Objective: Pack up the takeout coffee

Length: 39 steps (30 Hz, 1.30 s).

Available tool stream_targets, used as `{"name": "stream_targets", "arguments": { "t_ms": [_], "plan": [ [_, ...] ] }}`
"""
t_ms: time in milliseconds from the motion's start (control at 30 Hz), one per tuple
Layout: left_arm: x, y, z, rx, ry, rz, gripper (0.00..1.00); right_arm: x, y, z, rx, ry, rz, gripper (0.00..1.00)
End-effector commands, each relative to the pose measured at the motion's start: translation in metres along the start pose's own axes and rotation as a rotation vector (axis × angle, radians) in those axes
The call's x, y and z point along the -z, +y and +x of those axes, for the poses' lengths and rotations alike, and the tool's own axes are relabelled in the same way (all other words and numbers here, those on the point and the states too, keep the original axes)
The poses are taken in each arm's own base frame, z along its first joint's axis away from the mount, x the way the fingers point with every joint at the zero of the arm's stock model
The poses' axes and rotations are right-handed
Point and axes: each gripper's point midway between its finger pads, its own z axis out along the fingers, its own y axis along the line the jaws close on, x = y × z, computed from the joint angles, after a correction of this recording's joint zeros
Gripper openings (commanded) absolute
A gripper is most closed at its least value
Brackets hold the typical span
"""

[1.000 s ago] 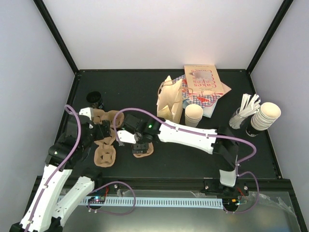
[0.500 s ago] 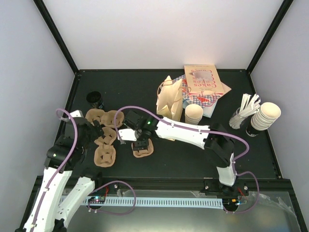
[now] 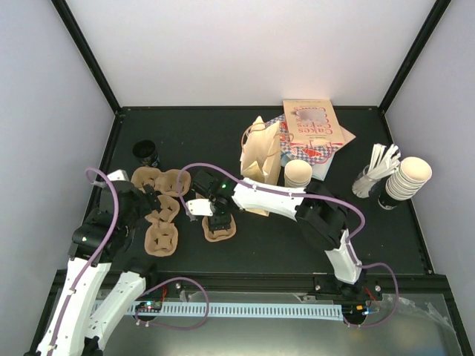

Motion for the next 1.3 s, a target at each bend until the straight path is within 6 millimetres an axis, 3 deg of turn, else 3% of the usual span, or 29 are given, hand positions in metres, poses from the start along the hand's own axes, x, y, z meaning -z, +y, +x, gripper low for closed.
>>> {"name": "stream_targets", "arguments": {
  "t_ms": [0,200,667,1000,1267],
  "plan": [
    [0.008,-0.010,-0.010,0.024,-0.035,0.062,0.99,-0.009,-0.015,0.000,-0.003,0.002,0.031,0.86],
    [0.006,-0.013,-0.007,0.026,-0.029,0.086,0.99,-0.023,-0.023,0.007,-0.007,0.031,0.050,0.86],
    [0.006,-0.019,-0.010,0.012,-0.033,0.110,0.99,-0.049,-0.022,0.013,0.001,0.074,0.030,0.85],
    [0.009,-0.017,-0.011,0.012,-0.045,0.107,0.99,-0.046,-0.021,0.009,-0.024,0.053,0.028,0.61],
    [0.012,-0.016,-0.014,0.011,-0.052,0.103,0.99,-0.021,-0.023,0.001,-0.041,-0.003,0.047,0.52]
  ]
}}
